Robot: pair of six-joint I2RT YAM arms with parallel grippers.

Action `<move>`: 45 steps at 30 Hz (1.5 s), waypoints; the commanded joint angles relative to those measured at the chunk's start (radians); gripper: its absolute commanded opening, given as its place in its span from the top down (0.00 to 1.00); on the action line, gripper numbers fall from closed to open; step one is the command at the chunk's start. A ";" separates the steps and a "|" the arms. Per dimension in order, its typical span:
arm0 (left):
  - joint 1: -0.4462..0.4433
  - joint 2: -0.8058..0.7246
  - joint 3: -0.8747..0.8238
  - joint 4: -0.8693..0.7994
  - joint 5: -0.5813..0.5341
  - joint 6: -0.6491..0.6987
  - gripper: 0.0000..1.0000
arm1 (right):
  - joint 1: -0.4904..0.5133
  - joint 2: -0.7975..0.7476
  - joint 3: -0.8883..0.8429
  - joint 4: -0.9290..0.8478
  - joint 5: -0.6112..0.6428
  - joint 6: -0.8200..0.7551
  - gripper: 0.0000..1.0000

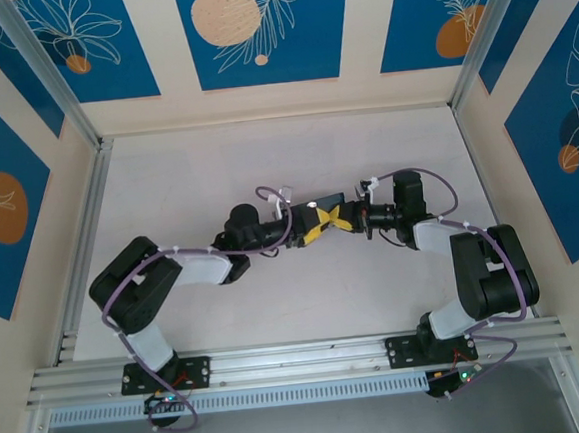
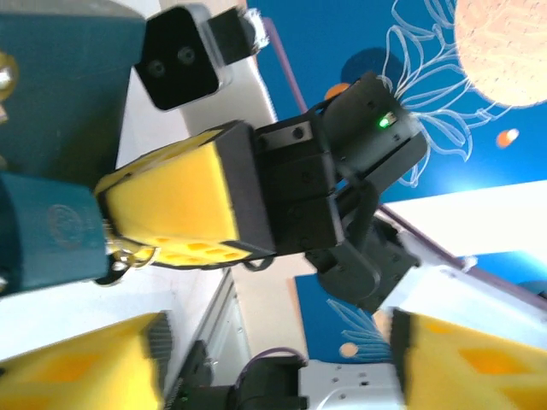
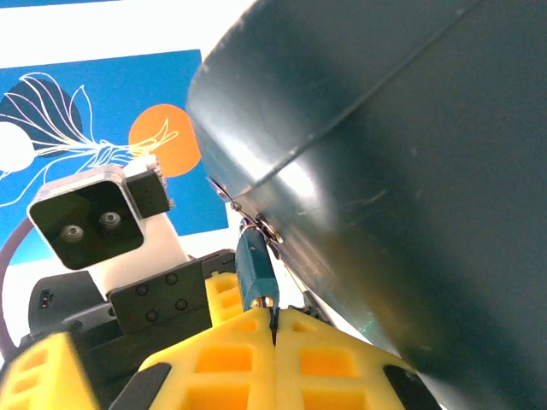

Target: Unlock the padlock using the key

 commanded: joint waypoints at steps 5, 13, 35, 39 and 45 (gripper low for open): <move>0.018 -0.178 -0.024 -0.236 -0.080 0.114 0.10 | -0.005 0.026 -0.024 -0.035 0.033 -0.023 1.00; 0.014 -0.252 0.005 -0.505 -0.169 0.153 0.08 | -0.002 0.038 -0.026 -0.033 0.042 -0.033 1.00; -0.085 -0.144 -0.038 -0.451 -0.321 0.059 0.11 | 0.044 0.184 -0.081 0.131 0.080 -0.066 1.00; -0.091 -0.148 -0.086 -0.444 -0.365 0.067 0.12 | 0.058 0.251 -0.101 0.206 0.104 -0.061 1.00; -0.099 -0.129 -0.130 -0.446 -0.404 0.112 0.13 | 0.076 0.354 -0.124 0.339 0.128 -0.018 1.00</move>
